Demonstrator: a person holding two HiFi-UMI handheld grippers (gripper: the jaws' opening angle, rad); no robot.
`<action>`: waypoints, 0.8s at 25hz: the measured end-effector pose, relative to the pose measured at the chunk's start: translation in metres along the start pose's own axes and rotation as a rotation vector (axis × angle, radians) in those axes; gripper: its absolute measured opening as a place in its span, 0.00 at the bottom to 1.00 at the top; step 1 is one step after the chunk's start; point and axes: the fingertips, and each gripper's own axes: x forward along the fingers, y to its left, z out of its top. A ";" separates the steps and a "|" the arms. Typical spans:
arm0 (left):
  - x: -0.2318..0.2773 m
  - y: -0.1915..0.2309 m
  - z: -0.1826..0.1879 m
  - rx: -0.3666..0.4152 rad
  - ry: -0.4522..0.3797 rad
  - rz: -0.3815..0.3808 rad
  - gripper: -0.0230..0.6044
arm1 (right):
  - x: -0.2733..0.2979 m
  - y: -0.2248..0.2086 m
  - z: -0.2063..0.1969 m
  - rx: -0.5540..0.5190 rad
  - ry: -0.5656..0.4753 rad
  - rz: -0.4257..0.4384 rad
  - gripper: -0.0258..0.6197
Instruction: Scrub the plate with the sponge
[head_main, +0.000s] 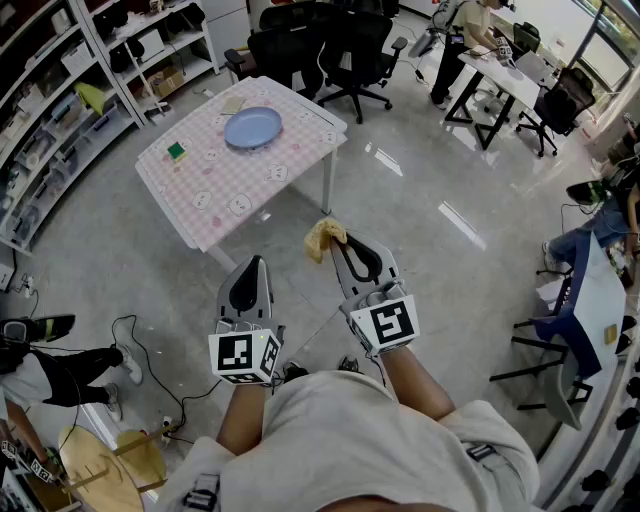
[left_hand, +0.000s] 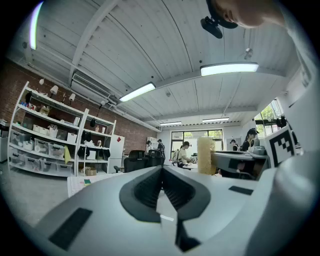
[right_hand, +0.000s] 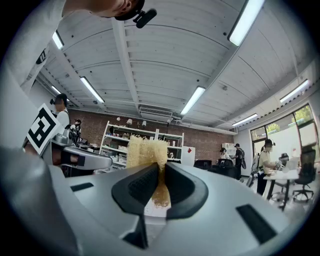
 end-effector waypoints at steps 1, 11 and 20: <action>0.000 0.000 0.000 0.000 0.000 -0.002 0.06 | 0.000 0.000 0.000 -0.015 -0.001 -0.003 0.11; -0.006 0.003 -0.006 -0.001 0.019 -0.031 0.06 | 0.001 0.010 -0.002 -0.019 -0.008 -0.009 0.11; -0.016 0.015 -0.020 -0.017 0.045 -0.056 0.11 | 0.004 0.029 -0.012 -0.027 0.029 -0.012 0.11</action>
